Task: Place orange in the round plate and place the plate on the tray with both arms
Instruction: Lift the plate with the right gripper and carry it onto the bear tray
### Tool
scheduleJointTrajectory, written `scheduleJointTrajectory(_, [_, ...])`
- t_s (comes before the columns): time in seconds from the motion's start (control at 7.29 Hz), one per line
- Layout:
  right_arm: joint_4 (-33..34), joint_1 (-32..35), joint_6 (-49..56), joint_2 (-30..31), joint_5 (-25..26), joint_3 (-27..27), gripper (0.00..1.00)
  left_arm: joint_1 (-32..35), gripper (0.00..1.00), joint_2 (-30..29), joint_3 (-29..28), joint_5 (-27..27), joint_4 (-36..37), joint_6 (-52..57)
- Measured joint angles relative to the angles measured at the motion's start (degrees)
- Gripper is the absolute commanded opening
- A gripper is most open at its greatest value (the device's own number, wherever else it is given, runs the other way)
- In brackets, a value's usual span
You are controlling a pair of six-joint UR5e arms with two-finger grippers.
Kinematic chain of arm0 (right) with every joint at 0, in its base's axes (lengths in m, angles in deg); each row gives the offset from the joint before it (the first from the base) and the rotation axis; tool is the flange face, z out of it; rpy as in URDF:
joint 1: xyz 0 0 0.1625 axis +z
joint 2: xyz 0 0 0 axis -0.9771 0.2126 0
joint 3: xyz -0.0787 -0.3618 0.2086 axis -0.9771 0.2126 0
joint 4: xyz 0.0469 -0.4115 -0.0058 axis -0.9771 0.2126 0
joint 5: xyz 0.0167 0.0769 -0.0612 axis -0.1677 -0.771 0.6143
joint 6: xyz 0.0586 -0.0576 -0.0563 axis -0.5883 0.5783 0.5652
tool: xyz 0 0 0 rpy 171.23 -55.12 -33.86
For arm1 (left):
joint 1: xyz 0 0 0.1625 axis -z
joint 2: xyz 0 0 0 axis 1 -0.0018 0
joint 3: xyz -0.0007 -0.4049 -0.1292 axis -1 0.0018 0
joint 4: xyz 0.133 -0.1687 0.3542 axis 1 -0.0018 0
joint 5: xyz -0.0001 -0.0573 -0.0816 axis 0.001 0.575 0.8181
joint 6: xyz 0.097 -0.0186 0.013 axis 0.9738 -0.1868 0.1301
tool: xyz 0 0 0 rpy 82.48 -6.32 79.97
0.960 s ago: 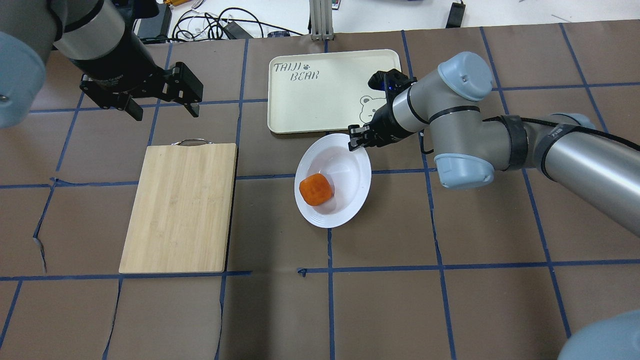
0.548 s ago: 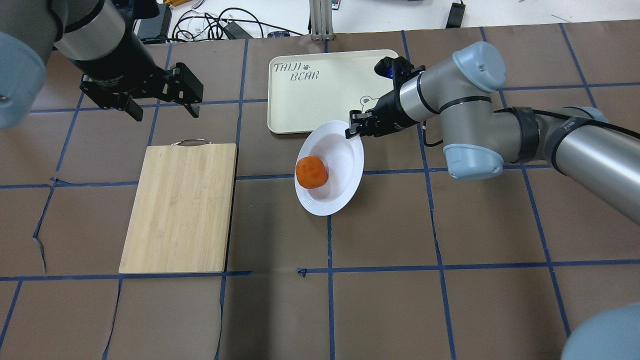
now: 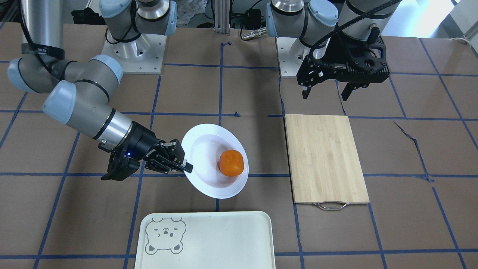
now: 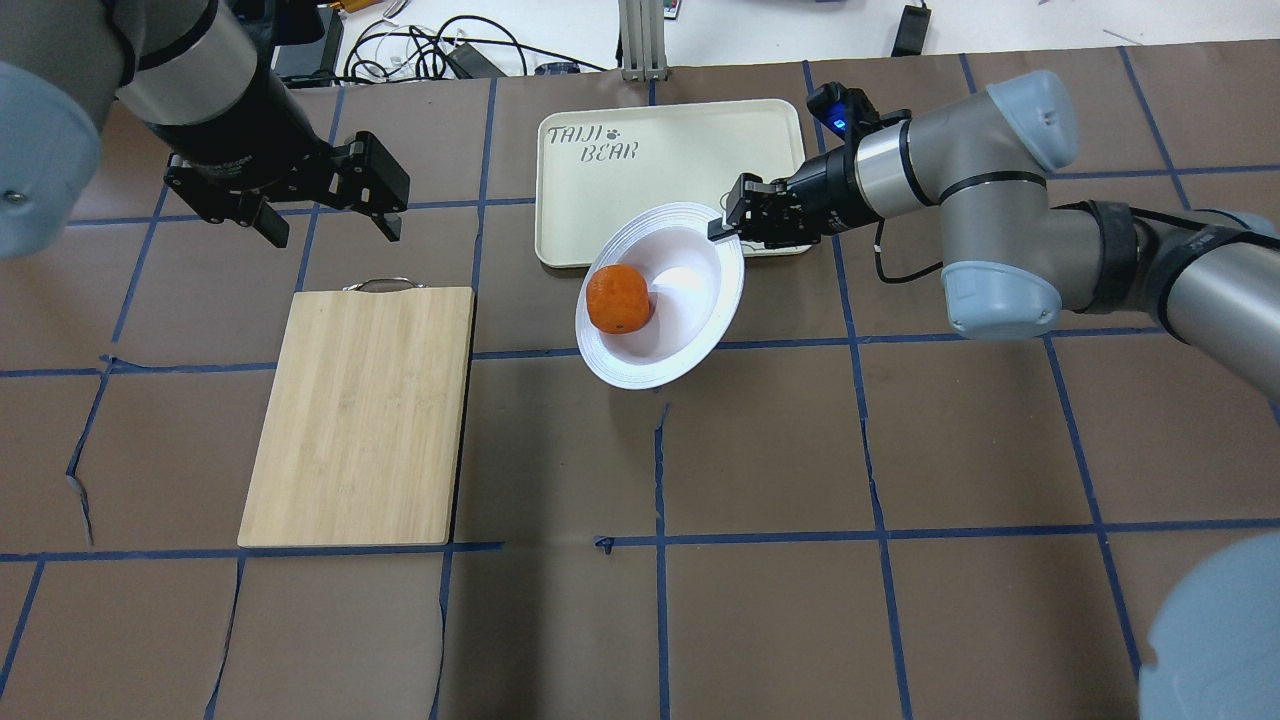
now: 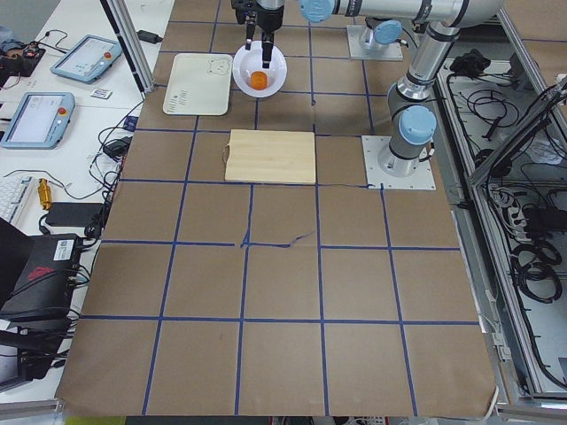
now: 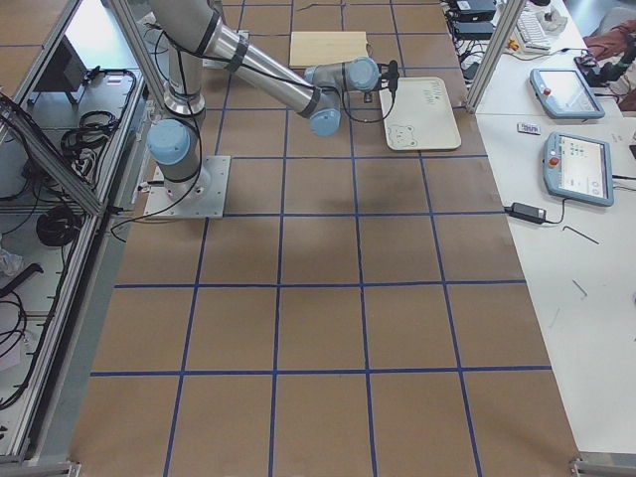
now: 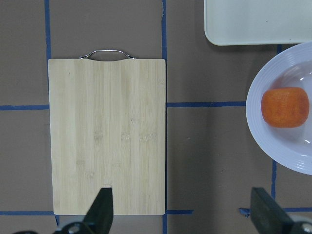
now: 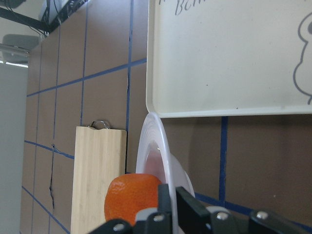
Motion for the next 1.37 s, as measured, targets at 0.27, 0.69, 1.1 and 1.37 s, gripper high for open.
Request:
scheduleJointTrajectory(0.27, [0.02, -2.15, -2.21, -7.58, -3.92, 8.78, 0.00, -0.02, 1.00, 0.06, 0.00, 0.00, 0.00, 0.00])
scheduleJointTrajectory(0.69, [-2.46, -2.61, -6.56, -22.62, -8.42, 28.59, 0.00, -0.10, 1.00, 0.07, 0.01, 0.08, 0.02, 0.00])
scheduleJointTrajectory(1.1, [-2.55, -2.45, -6.64, -29.62, -11.29, 34.51, 0.00, -0.19, 1.00, 0.08, 0.00, 0.24, 0.02, 0.00])
scheduleJointTrajectory(1.37, [-1.29, -2.34, -6.05, -31.46, -11.63, 34.88, 0.00, -0.26, 1.00, 0.06, 0.00, 0.27, 0.04, 0.00])
